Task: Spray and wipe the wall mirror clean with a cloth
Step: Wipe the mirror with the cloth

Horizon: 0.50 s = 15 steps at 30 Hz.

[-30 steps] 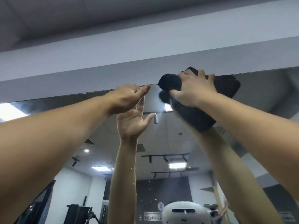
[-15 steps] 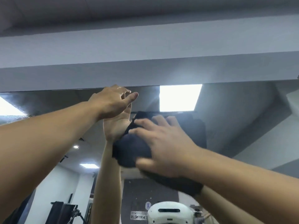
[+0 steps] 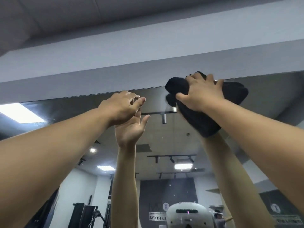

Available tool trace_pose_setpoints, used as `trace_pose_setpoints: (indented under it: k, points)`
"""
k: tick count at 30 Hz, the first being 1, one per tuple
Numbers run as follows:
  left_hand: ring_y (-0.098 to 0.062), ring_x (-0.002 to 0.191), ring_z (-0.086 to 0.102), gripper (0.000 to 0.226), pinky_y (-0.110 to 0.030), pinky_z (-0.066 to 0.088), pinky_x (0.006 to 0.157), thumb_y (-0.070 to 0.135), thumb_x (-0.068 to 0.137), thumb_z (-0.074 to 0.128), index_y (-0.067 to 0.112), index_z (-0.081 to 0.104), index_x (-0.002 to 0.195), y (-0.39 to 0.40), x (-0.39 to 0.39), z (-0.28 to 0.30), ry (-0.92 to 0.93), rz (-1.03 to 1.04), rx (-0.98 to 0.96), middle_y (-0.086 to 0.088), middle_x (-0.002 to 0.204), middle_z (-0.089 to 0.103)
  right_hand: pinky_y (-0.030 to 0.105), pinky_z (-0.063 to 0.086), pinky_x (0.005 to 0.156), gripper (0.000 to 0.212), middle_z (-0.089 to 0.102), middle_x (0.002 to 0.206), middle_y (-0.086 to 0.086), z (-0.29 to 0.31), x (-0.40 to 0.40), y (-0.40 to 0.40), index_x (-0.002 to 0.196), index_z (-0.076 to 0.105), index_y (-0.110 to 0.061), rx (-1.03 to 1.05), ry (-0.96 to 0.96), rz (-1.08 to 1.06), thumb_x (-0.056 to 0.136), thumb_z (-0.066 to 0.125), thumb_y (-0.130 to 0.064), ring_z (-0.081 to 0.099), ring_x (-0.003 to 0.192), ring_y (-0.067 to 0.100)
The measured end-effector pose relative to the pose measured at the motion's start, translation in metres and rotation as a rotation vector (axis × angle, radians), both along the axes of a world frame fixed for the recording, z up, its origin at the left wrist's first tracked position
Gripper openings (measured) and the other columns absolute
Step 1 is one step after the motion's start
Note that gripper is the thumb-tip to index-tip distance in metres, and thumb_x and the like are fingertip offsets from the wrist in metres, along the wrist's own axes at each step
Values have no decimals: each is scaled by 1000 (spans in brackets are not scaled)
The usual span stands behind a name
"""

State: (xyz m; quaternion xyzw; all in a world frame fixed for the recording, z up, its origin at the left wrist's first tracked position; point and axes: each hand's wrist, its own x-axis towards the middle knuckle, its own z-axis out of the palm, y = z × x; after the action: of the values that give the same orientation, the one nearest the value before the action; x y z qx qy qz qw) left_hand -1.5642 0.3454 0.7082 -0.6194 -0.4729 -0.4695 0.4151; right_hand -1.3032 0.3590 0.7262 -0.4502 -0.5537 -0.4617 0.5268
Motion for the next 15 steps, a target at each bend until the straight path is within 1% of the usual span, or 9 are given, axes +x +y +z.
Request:
trace_pose_setpoints:
  k: [1,3,6,10,12,15]
  points:
    - [-18,139,46,60,-53,42,111,69,102,28,36,51,145,2,-4,-3,-2,1,-5,11,151,48,62,22,109,67,39,151,2,-4,-3,1,145,40,-26,8,-4,-11,91,42,-65,30,138,38]
    - [-19,145,40,60,-55,37,114,67,103,28,36,44,151,7,-7,-7,9,26,13,9,159,41,61,23,109,66,38,151,0,-14,-7,1,144,40,-28,14,-45,-13,91,41,-65,31,137,37]
    - [-23,147,39,60,-61,33,114,65,104,26,36,43,153,8,-4,-11,20,36,62,6,161,38,59,25,107,65,37,152,-4,-38,-20,-1,143,40,-32,2,-157,1,88,43,-66,34,135,34]
    - [-23,148,36,60,-59,34,114,67,103,25,37,45,152,12,-2,-9,-16,14,63,6,162,38,60,24,110,69,34,156,-6,-95,-56,-6,145,38,-37,-19,-394,49,83,46,-66,32,138,32]
    - [-22,149,35,60,-56,34,114,66,103,26,37,44,152,13,-1,-8,-23,31,65,7,163,36,59,24,107,71,38,153,-4,-128,-74,-7,143,41,-35,-10,-544,57,80,47,-67,35,133,34]
    - [-23,146,39,59,-58,36,113,67,103,28,37,46,150,12,1,-9,-43,10,43,7,160,40,60,29,103,70,46,146,-1,-176,-95,-2,136,51,-30,11,-740,65,76,59,-66,41,125,38]
